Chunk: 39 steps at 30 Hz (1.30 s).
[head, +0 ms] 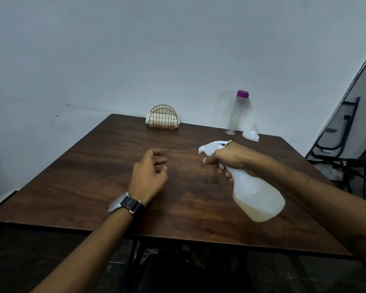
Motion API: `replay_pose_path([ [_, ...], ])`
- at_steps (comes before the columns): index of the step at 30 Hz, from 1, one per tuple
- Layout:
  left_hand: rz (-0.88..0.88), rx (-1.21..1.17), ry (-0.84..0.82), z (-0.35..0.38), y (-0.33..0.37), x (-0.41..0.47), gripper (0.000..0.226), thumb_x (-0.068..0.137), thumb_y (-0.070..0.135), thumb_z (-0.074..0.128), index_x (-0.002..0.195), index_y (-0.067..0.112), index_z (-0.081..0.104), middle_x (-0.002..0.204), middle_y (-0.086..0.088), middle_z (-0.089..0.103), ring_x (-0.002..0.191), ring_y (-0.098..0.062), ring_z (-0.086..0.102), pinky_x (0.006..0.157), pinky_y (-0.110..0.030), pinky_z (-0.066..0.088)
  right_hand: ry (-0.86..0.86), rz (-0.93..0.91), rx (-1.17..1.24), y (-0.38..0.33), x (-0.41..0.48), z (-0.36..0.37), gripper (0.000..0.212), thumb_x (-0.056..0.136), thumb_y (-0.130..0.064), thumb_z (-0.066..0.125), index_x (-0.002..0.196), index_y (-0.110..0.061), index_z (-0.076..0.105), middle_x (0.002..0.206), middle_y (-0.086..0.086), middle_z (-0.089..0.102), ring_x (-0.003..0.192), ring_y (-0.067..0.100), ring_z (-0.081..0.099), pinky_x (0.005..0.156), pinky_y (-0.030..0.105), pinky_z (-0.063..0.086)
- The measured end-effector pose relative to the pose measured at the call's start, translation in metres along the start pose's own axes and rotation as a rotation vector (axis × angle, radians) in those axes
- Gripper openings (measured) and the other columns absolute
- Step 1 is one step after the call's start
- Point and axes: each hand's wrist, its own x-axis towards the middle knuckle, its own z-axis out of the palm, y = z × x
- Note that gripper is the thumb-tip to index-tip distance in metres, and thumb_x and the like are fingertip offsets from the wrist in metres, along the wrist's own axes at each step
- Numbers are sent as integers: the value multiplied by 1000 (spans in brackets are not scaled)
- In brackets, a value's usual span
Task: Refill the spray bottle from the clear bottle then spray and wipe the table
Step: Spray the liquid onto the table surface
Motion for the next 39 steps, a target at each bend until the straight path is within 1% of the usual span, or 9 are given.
replay_pose_path([
  [3,5,1,0,0,1,-1,39,89,6,64,125,19,57,111,6,73,94,-4,69,85,-19,49,31,24,-21,0,2,5,35,91,-21,65,60,-14,49,51,3,49,39,17,43,50,25,41],
  [9,2,1,8,-1,2,-2,40,89,9,67,126,18,57,111,6,73,87,2,66,78,-10,47,8,-18,39,5,1,-4,11,93,-24,69,85,-17,73,85,11,78,44,13,51,50,26,47],
  [13,-2,2,6,2,0,-1,41,89,10,69,127,17,56,112,4,73,83,6,64,67,4,43,19,31,51,14,6,-11,45,94,-29,68,53,-16,56,61,8,59,42,16,45,51,27,42],
  [15,-1,1,7,4,0,-1,41,89,10,70,127,17,57,111,4,74,82,10,63,67,5,42,35,46,46,17,5,-13,39,92,-24,66,58,-14,48,57,7,50,41,18,41,50,27,40],
  [21,8,-20,-10,13,6,-2,41,89,13,70,127,20,56,113,6,73,90,2,68,72,-2,43,48,0,74,28,-4,-28,12,92,-24,70,90,-13,74,90,11,80,47,17,50,54,29,46],
  [25,16,-32,-32,20,12,-3,39,89,14,70,125,23,56,113,7,73,94,-1,70,70,1,43,108,37,63,40,-1,-33,31,86,-19,66,57,-11,59,61,11,57,41,20,44,51,29,42],
  [31,18,-35,-47,26,14,-4,41,90,14,70,126,24,55,115,7,73,89,5,66,75,-7,46,119,55,-80,49,-8,-42,24,85,-20,68,108,-18,73,77,10,78,45,18,52,50,27,49],
  [36,25,-24,-69,30,13,-7,43,90,13,71,129,23,54,117,8,72,86,10,63,73,-3,45,221,55,-8,56,-9,-52,23,87,-16,65,65,-15,57,52,8,55,38,20,47,47,27,46],
  [39,32,-19,-75,31,14,-7,44,90,14,71,131,22,54,117,8,72,85,11,62,71,0,43,283,-1,93,62,-10,-56,26,88,-14,66,68,-30,57,57,7,61,40,19,46,48,28,46],
])
